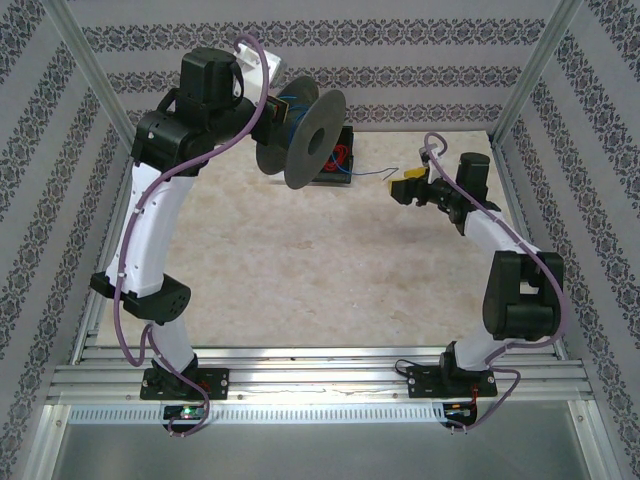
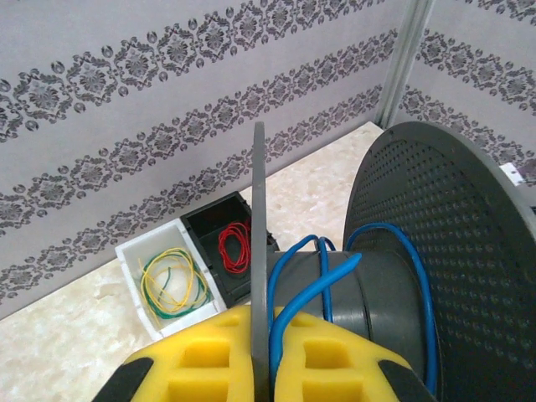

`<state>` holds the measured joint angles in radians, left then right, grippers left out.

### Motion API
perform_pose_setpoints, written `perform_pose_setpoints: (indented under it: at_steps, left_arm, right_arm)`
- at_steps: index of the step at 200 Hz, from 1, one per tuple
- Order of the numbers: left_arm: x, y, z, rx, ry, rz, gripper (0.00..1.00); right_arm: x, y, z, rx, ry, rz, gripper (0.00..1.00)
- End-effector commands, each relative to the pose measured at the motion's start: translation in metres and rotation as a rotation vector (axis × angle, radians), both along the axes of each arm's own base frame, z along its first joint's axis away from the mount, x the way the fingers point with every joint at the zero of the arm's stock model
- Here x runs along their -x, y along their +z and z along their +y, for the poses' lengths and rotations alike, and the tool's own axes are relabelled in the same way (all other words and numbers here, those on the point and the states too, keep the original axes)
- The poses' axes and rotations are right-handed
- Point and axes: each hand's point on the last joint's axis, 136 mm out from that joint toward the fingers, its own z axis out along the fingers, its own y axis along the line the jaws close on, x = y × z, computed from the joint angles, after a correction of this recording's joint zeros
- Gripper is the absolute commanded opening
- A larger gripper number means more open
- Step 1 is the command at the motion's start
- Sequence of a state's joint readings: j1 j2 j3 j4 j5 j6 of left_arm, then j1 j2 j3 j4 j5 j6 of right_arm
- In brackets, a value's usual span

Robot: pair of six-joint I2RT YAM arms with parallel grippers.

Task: Wrap the cables

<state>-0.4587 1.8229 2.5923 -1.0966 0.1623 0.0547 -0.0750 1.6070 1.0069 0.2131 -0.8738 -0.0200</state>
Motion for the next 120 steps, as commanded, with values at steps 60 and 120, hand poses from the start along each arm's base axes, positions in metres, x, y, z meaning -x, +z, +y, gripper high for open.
perform_pose_setpoints:
  at_steps: [60, 120]
  left_arm:
    - [0.037, 0.051, -0.007, 0.133, -0.092, -0.091, 0.0]
    - [0.034, 0.046, -0.011, 0.134, -0.1, -0.072, 0.0]
  right_arm:
    - [-0.022, -0.003, 0.008, -0.08, 0.066, -0.08, 0.6]
    - [-0.022, -0.001, 0.003, -0.072, 0.028, -0.099, 0.19]
